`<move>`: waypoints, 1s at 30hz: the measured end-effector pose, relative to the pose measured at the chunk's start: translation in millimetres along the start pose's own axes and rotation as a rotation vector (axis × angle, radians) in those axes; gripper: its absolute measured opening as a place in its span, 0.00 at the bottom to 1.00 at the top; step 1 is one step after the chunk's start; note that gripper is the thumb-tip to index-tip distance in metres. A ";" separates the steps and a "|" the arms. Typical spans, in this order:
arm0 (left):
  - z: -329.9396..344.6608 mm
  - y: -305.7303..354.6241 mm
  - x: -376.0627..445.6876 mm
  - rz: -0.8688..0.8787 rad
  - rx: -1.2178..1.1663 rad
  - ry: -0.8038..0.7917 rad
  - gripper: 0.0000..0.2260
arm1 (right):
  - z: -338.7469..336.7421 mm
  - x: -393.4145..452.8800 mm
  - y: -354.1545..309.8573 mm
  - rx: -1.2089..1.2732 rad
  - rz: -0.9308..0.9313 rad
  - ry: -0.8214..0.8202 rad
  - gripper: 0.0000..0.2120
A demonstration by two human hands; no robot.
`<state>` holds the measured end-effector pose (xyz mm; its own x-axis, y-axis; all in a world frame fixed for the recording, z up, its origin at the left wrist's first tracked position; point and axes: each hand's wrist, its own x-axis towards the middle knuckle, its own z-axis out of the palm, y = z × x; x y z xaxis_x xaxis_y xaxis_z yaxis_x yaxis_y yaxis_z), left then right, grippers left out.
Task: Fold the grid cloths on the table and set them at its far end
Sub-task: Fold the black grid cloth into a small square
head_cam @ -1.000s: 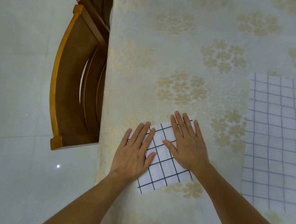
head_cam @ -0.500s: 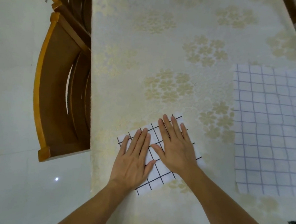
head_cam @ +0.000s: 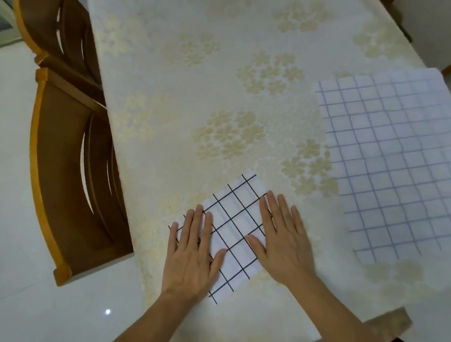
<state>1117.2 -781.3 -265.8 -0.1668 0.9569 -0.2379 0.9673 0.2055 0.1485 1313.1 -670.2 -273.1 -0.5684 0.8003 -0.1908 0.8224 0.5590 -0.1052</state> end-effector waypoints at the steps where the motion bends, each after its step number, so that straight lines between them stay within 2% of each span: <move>1: -0.7 -0.1 -0.1 -0.001 -0.011 -0.009 0.33 | -0.8 -0.1 0.4 -0.001 -0.004 0.000 0.38; 5: -16.6 -2.6 3.7 0.066 -0.058 0.011 0.30 | -9.2 -9.6 2.0 0.069 0.045 0.068 0.35; 14: -58.0 -4.7 91.0 0.659 -0.012 0.057 0.20 | -16.0 -42.2 -6.7 0.172 0.364 0.265 0.19; 18: -73.0 4.1 139.7 0.864 0.051 0.101 0.19 | -20.2 -38.0 -10.3 0.183 0.469 0.406 0.11; 20: -79.4 11.8 158.9 0.949 0.073 0.117 0.18 | -22.4 -30.9 -10.8 0.178 0.520 0.438 0.10; 25: -80.1 29.2 191.2 1.113 0.129 0.041 0.20 | -25.8 -11.1 -10.0 0.206 0.577 0.419 0.10; 30: -71.4 37.7 200.7 1.152 0.103 -0.021 0.16 | -21.6 0.4 -11.3 0.234 0.592 0.403 0.09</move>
<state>1106.5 -566.9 -239.5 0.8263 0.5626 -0.0286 0.5553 -0.8048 0.2096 1303.1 -671.5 -250.9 0.0426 0.9953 0.0873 0.9508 -0.0135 -0.3095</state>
